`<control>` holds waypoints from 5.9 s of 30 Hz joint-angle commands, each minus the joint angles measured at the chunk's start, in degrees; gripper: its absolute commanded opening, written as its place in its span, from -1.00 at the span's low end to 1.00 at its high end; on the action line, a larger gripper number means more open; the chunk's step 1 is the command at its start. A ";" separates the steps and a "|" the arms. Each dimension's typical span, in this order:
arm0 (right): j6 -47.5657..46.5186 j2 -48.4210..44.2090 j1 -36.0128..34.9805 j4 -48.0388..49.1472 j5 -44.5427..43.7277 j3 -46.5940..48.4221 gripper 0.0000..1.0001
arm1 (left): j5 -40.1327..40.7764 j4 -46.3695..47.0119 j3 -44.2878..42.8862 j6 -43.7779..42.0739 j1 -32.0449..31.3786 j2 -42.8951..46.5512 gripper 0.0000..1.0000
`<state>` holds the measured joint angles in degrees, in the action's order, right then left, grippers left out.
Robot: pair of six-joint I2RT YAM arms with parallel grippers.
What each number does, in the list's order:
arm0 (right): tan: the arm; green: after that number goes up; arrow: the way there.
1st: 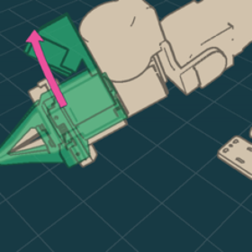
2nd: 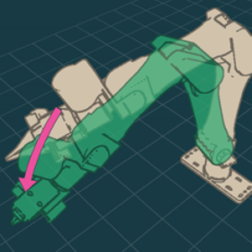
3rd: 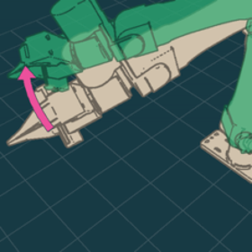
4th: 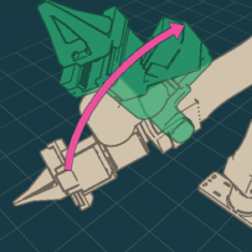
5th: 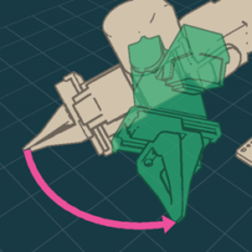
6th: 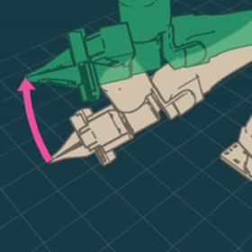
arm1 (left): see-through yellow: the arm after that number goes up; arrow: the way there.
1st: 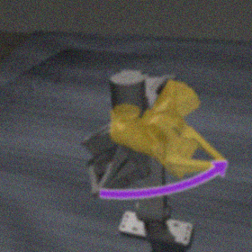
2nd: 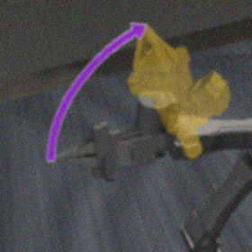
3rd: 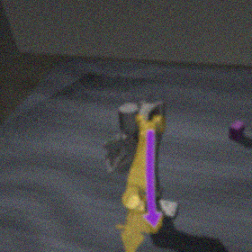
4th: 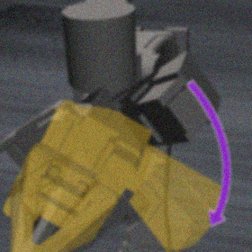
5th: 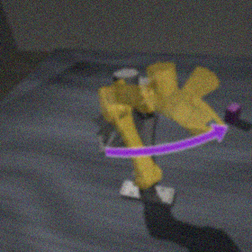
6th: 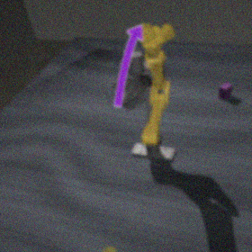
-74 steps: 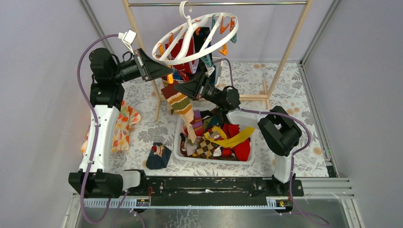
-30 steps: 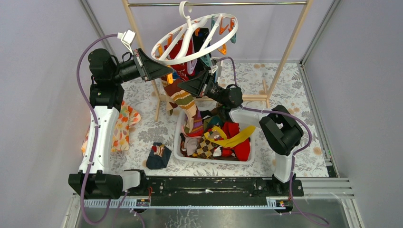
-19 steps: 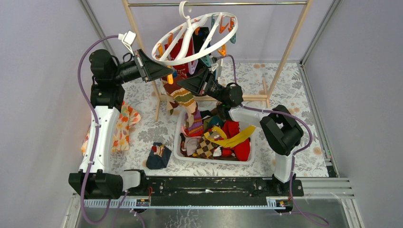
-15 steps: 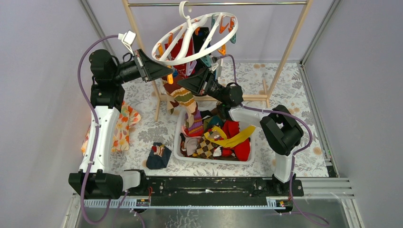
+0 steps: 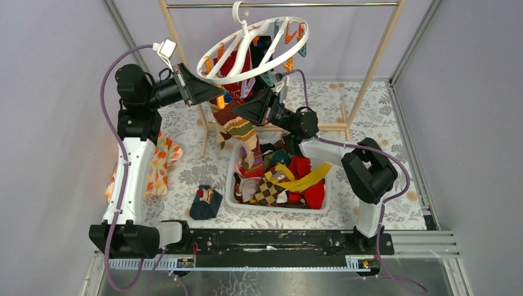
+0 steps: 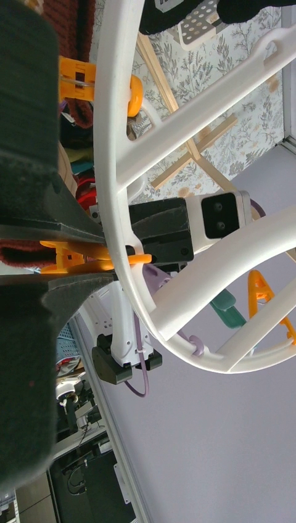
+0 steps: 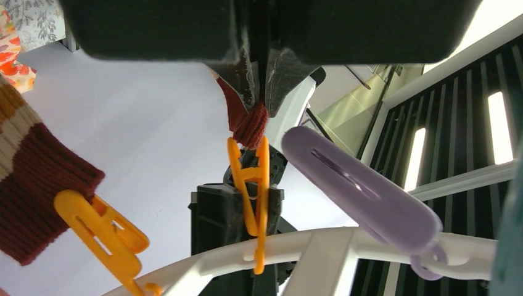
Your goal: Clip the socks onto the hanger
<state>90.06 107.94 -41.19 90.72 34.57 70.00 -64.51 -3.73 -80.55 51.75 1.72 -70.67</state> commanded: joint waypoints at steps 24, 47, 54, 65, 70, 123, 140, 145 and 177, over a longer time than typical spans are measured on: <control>-0.22 -1.09 0.67 7.71 -3.72 2.48 -1.00 | -2.46 11.06 2.44 6.31 0.40 2.47 -1.00; -1.69 2.89 -0.65 7.72 -8.65 8.78 -1.00 | -2.20 12.56 4.45 6.26 0.48 2.38 -1.00; -1.88 1.90 -0.98 7.75 -7.57 7.17 -1.00 | 0.47 8.71 3.70 2.99 0.47 2.60 -0.94; -1.07 1.84 -1.13 7.72 -6.35 7.86 -1.00 | 5.00 3.81 2.79 -3.66 0.41 3.53 -0.25; -0.48 2.60 -1.32 7.72 -6.48 8.42 -1.00 | 4.28 3.81 2.42 -3.67 0.48 3.66 0.30; -22.15 -13.71 -3.49 -4.61 -12.29 -12.57 0.41 | 13.29 -10.17 16.20 -24.71 -11.11 10.37 0.35; -29.28 -22.27 3.18 -18.78 -13.21 -19.27 0.62 | 20.54 -16.07 10.41 -26.18 -11.65 11.32 -0.85; -27.29 -19.74 4.05 -11.81 -11.73 -17.02 0.56 | 20.36 -18.93 8.65 -27.51 -11.65 11.73 -0.84; -14.67 -10.71 6.66 7.44 -7.38 -4.45 -0.50 | 28.89 -26.21 3.67 -33.12 -11.69 11.35 -0.72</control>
<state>75.94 99.50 -34.81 90.83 27.55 64.69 -38.94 -30.33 -74.56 19.33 -9.98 -59.48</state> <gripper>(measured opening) 0.317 0.116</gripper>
